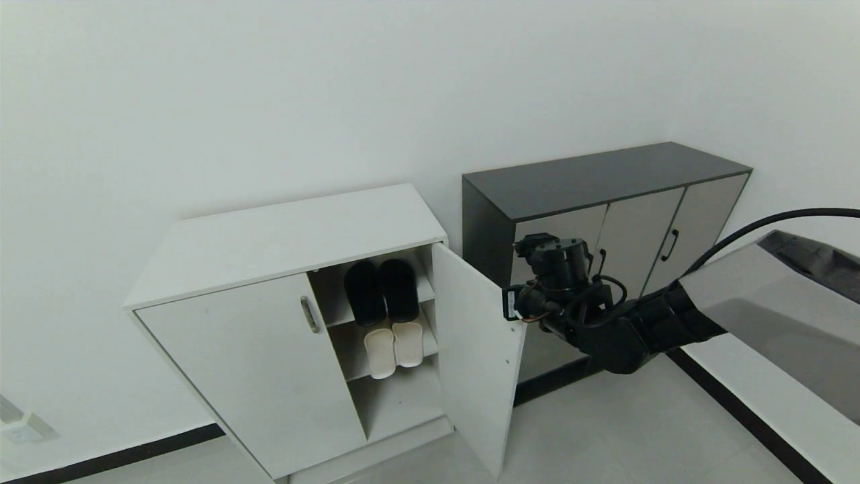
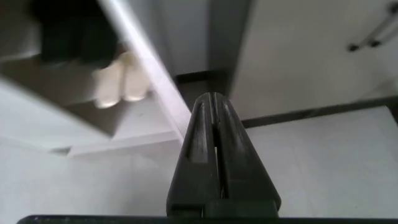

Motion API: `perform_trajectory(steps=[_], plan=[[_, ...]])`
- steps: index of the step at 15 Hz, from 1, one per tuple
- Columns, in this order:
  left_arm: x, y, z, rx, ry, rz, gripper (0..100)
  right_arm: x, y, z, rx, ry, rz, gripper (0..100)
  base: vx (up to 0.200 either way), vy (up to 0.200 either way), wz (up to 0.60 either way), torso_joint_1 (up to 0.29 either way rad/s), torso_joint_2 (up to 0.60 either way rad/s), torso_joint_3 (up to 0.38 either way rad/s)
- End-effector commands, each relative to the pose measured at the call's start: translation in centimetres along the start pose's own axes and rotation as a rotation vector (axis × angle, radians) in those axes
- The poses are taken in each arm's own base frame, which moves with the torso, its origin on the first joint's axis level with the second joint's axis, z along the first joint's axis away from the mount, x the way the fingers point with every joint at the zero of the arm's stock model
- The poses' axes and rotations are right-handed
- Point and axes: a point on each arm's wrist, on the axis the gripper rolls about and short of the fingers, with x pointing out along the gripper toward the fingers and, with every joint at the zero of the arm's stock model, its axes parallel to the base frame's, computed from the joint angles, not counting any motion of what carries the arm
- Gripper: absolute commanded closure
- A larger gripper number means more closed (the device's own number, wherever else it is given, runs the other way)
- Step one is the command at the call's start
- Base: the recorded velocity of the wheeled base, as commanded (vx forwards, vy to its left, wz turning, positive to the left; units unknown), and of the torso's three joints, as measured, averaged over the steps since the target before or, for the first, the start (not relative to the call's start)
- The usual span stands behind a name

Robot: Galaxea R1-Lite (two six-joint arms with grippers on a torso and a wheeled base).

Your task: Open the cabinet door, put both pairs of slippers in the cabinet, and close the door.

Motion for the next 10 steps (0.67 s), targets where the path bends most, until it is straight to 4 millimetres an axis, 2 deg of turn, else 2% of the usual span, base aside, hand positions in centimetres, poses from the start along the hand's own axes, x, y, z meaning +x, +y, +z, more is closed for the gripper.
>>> perform_trajectory(steps=[1,4,10], plan=[[0.0,0.0,0.0,-0.001,0.000,0.000,100,-2.6,1.9,1.0,-0.001,-0.021,0.055,100,0.000,0.000,0.00,0.000,0.00,0.000],[0.0,0.0,0.0,-0.001,0.000,0.000,100,-4.5,3.0,1.2,0.006,-0.023,0.094,100,0.000,0.000,0.00,0.000,0.00,0.000],[0.0,0.0,0.0,-0.001,0.000,0.000,100,-5.0,3.3,0.3,-0.010,-0.012,0.097,100,0.000,0.000,0.00,0.000,0.00,0.000]])
